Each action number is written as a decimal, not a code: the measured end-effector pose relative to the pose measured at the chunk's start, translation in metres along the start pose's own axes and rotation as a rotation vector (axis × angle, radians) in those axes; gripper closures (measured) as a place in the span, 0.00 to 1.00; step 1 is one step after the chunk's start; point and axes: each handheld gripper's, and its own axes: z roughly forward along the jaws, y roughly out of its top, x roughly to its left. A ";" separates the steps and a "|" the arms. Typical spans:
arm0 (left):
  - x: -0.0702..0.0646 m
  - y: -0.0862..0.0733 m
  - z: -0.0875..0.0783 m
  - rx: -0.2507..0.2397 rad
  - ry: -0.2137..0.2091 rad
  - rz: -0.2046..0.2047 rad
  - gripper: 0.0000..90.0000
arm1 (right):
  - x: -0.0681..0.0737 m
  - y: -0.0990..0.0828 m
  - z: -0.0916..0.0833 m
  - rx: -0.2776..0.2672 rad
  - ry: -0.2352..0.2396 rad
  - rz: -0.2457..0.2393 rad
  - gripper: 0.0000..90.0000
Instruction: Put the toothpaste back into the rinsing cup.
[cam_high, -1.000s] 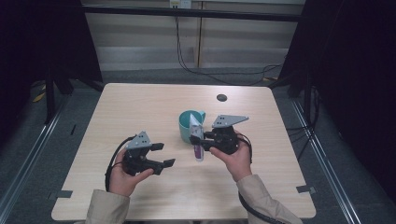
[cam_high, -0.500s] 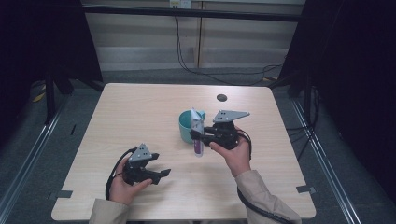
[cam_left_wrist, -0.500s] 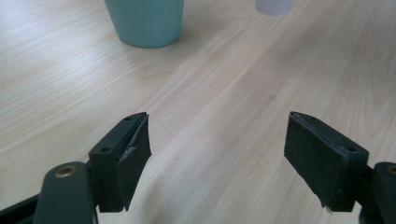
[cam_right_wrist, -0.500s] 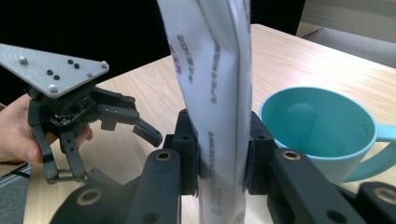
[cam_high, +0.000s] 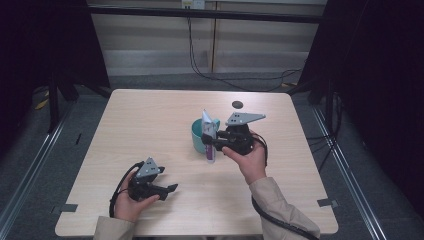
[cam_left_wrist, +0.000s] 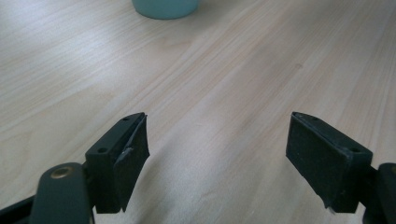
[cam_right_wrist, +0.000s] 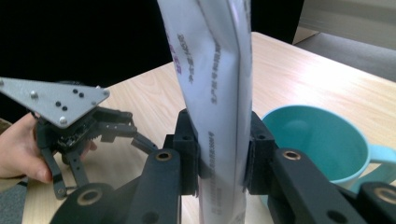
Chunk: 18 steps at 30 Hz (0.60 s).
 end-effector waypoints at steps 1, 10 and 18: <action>0.000 -0.001 0.000 0.003 0.008 0.009 0.23 | 0.000 0.001 0.000 -0.002 0.001 0.001 0.79; 0.000 -0.006 0.004 0.074 0.018 0.022 0.21 | -0.001 0.014 0.000 -0.021 -0.010 0.008 0.79; 0.001 -0.006 0.006 0.078 0.012 -0.002 0.16 | -0.003 0.024 0.001 -0.051 -0.009 0.024 0.79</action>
